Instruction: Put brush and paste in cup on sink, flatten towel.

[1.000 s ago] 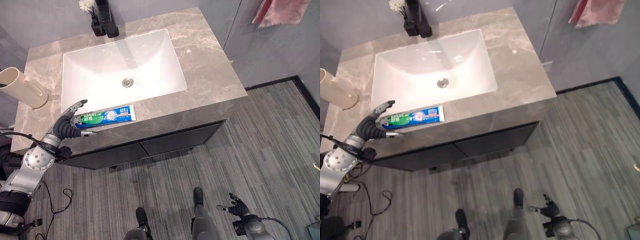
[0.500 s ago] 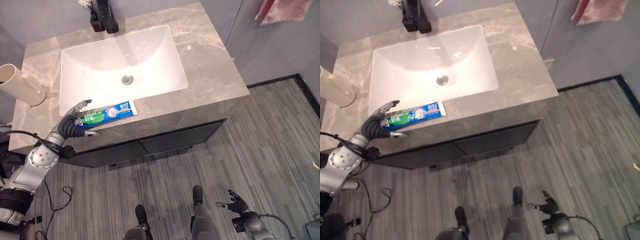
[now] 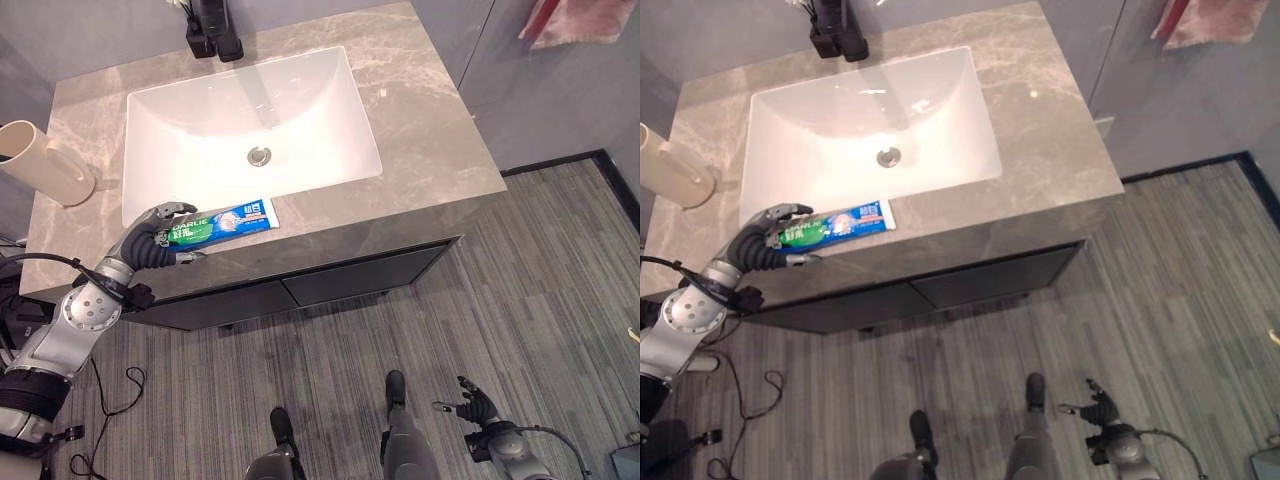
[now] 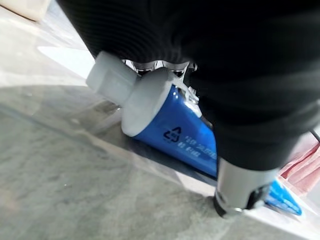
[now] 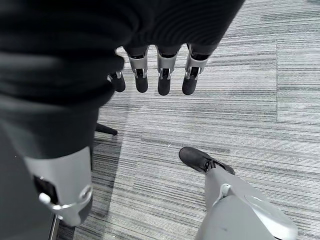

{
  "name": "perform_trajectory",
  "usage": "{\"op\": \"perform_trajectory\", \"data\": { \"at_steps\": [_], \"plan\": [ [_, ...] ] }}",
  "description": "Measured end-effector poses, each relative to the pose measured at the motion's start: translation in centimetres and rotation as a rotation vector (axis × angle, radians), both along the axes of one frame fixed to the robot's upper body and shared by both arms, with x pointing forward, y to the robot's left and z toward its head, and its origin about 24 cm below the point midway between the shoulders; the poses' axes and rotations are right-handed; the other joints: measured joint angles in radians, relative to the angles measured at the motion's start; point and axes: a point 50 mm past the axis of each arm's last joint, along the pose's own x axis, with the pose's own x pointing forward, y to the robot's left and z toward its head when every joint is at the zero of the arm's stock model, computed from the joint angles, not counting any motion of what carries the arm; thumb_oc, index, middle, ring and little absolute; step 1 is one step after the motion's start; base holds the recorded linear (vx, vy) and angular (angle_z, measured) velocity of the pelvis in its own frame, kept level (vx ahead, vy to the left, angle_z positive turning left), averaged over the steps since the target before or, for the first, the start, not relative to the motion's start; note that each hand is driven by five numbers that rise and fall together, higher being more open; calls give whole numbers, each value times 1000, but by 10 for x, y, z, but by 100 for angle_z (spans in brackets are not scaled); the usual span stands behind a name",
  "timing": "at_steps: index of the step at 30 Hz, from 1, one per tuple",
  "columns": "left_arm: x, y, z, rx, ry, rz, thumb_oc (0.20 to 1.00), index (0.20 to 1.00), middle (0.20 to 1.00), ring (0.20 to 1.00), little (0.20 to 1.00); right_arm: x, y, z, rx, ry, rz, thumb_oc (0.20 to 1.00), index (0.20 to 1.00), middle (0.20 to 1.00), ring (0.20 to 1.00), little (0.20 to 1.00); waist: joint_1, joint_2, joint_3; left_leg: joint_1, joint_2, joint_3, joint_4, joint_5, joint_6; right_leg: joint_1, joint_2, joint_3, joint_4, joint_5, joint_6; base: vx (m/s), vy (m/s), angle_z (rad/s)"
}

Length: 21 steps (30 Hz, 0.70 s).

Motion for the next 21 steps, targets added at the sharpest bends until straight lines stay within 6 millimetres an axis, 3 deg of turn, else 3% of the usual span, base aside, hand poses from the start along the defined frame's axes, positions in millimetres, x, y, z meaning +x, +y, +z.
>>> {"op": "perform_trajectory", "data": {
  "at_steps": [8,12,15,21],
  "plan": [
    [-1,1,4,91,7,-12,693,693,693,693,693,-2,-1,-1,-2,5,-3,1000,1000,1000,1000,1000,-1,-1,0,0,0,1,0,0,0,0,1,1,0,0,0,0,0,0],
    [-1,2,3,87,11,-8,849,849,849,849,849,-2,-1,0,-2,4,-2,1000,1000,1000,1000,1000,-3,-3,0,1,0,1,0,0,0,0,2,1,0,1,-1,0,0,0],
    [-1,3,0,80,20,-1,878,878,878,878,878,-2,-1,0,-2,1,-2,1000,1000,1000,1000,1000,-10,-7,2,2,1,1,0,1,0,1,2,1,0,2,-2,0,0,0],
    [0,3,-1,79,29,3,834,834,834,834,834,-2,-1,0,-2,1,-1,1000,1000,1000,1000,1000,-15,-9,2,11,1,1,0,1,0,11,2,1,0,2,-2,0,0,0]
  ]
}}
